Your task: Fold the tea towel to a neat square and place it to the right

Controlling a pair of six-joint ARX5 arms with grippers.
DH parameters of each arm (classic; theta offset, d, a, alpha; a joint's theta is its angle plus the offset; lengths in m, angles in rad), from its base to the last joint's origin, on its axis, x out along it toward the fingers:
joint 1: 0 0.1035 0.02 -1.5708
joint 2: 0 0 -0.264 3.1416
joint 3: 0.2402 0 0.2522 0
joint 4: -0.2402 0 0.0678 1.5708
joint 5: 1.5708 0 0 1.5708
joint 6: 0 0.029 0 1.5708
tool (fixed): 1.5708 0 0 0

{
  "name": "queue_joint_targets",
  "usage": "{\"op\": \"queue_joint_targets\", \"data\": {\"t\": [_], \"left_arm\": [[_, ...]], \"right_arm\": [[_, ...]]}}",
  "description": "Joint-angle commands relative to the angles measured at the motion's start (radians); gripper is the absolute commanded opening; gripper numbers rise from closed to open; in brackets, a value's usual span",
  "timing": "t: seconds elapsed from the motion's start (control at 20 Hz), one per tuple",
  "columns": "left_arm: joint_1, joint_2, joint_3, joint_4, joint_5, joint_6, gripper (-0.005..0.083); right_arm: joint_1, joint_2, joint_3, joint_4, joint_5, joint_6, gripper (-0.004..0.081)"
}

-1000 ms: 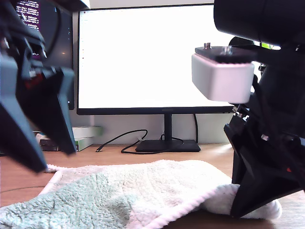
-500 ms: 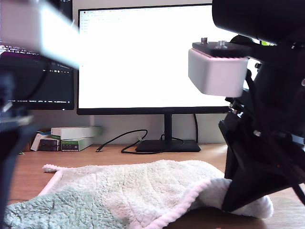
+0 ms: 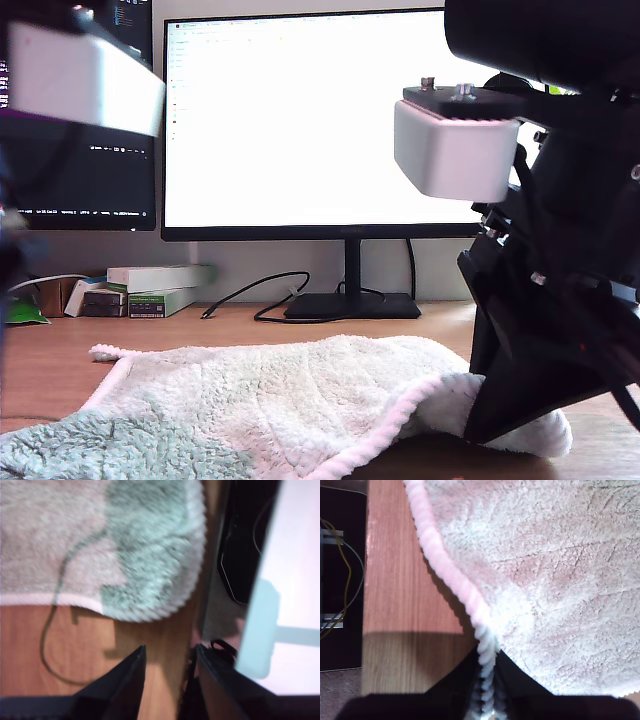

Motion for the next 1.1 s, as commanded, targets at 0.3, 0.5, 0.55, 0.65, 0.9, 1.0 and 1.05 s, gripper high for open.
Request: {"op": "queue_joint_targets", "data": {"t": [0.3,0.5,0.55,0.65,0.9,1.0,1.05], "left_arm": [[0.164,-0.04,-0.039,0.02,0.182,0.009,0.0285],[0.293,-0.041,-0.036,0.085,0.229,0.091,0.0288],[0.298,-0.039,-0.036,0.099,0.196,0.206,0.0288],[0.296,-0.039,-0.037,0.089,0.195,0.435,0.0288],[0.315,-0.039,-0.037,0.082,0.175,0.727,0.0287],[0.315,-0.039,-0.037,0.084,0.229,0.735,0.0288],[0.317,-0.039,-0.037,0.083,0.253,0.723,0.0288]], "right_arm": [[0.002,-0.004,-0.012,0.058,-0.007,0.001,-0.0013],[0.002,-0.004,-0.012,0.085,-0.007,0.001,-0.0013],[0.002,-0.004,-0.012,0.088,-0.007,0.001,-0.0013],[0.0,-0.004,-0.012,0.09,-0.006,0.001,-0.0013],[-0.018,-0.004,-0.012,0.115,-0.004,0.001,-0.0013],[-0.023,-0.004,-0.012,0.117,-0.003,0.001,-0.0013],[-0.023,-0.004,-0.012,0.115,-0.003,0.001,-0.0013]]}}
